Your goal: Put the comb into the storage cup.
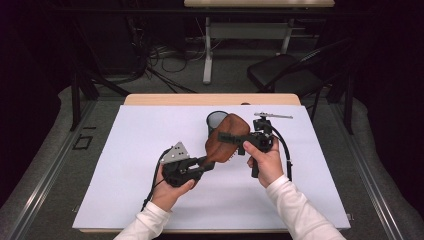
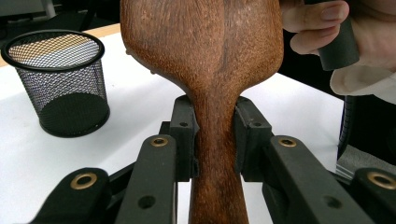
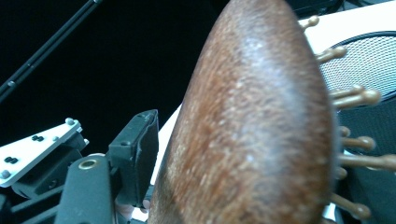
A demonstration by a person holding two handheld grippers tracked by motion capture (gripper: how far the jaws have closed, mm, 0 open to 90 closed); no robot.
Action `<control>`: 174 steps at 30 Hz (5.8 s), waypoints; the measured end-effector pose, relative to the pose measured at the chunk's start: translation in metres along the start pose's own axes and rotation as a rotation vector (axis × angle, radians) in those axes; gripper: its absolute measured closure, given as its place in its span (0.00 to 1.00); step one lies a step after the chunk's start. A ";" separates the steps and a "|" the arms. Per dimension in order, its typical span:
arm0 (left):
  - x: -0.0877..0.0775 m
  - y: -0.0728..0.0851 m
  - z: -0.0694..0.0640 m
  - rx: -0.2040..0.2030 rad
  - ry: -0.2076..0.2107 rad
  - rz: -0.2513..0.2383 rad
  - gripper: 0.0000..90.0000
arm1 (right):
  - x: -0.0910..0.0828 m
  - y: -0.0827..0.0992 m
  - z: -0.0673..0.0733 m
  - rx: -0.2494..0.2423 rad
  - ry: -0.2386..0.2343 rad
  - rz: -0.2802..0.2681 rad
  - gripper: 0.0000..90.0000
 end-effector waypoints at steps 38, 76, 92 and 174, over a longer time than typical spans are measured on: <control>0.002 0.006 0.002 0.013 0.011 0.021 0.80 | 0.000 0.003 -0.008 0.108 -0.053 0.031 0.46; 0.006 0.008 0.001 0.005 0.024 0.022 0.80 | -0.002 0.005 -0.010 0.217 -0.031 0.068 0.51; 0.006 0.008 0.005 -0.016 0.002 0.017 0.77 | 0.002 0.004 -0.012 0.255 -0.015 0.060 0.52; -0.026 0.014 0.081 -0.107 -0.240 0.002 0.29 | -0.026 -0.031 -0.044 0.290 0.052 -0.053 0.53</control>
Point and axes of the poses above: each handheld gripper's, and its own axes: x roughly forward along the jaws, y roughly out of its underside, z roughly to its left, the point moved 10 cm from there along x, roughly forward along the jaws, and after that the axes turned 7 degrees about x, right-handed, at the moved point
